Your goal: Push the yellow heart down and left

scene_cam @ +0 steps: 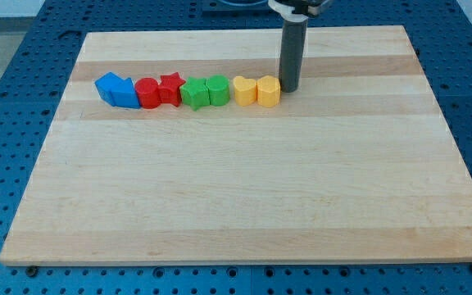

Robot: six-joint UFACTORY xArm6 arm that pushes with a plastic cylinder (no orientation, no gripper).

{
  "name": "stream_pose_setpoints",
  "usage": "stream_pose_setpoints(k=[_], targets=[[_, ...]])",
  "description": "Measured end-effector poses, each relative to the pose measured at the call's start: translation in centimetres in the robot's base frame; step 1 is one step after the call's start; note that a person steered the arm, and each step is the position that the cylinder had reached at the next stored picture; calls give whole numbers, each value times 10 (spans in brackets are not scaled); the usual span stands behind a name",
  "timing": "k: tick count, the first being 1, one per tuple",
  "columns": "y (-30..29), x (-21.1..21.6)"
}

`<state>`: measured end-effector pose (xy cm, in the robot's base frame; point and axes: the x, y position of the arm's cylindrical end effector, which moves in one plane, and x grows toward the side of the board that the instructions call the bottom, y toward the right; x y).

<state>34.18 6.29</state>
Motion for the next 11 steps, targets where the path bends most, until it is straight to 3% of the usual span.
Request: stream_pose_setpoints(k=[1, 2, 3, 5, 6, 8, 10, 11], targets=[[-24, 14], [-30, 74], [-22, 91], [-9, -6], [-52, 3], [-103, 59], [-109, 91], [-108, 85]])
